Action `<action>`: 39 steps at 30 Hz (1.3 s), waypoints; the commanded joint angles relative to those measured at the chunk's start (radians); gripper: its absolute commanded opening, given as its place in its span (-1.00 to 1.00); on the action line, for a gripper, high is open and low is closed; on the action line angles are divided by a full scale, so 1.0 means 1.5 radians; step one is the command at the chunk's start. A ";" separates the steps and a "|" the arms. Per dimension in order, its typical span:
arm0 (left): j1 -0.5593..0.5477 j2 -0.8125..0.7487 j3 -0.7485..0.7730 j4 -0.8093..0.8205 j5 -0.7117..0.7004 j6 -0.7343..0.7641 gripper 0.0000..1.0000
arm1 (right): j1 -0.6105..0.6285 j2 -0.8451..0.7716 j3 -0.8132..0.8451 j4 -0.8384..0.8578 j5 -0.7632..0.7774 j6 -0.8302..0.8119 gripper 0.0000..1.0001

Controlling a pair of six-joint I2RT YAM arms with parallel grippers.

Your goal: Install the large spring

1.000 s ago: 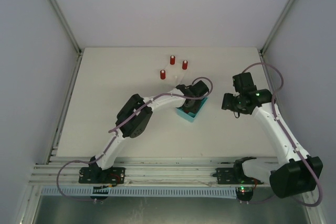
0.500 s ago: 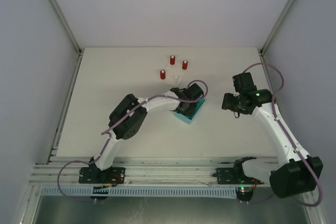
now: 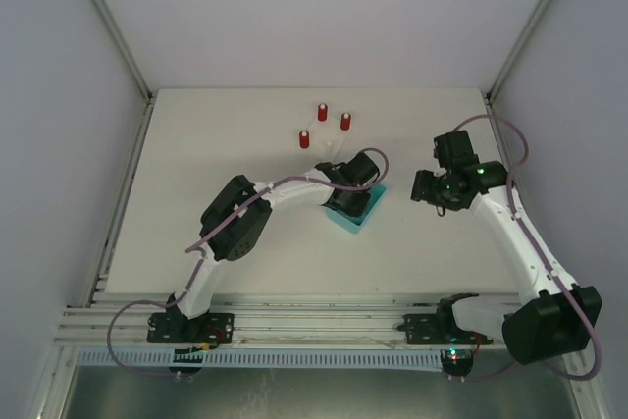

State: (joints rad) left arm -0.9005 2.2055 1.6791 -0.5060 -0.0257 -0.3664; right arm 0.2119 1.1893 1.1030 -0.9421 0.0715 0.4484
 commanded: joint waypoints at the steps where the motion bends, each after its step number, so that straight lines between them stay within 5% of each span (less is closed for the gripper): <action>1: 0.004 -0.075 0.006 0.069 0.048 0.033 -0.85 | -0.005 -0.001 0.055 -0.028 -0.047 0.008 0.29; 14: 0.006 -0.361 -0.279 0.480 0.115 0.232 -1.00 | -0.030 0.050 0.182 -0.081 -0.371 0.046 0.27; 20: 0.007 -0.390 -0.306 0.506 0.147 0.317 -1.00 | -0.028 0.077 0.210 -0.041 -0.514 0.060 0.27; 35: 0.007 -0.399 -0.319 0.563 0.228 0.375 -1.00 | 0.006 0.167 0.241 -0.080 -0.502 -0.020 0.15; 39: 0.007 -0.397 -0.321 0.563 0.234 0.382 -1.00 | 0.023 0.196 0.247 -0.077 -0.516 -0.038 -0.11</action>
State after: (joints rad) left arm -0.8818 1.6367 1.1889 0.2485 0.2630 0.1707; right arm 0.2169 1.4445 1.4506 -1.0286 -0.6891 0.4339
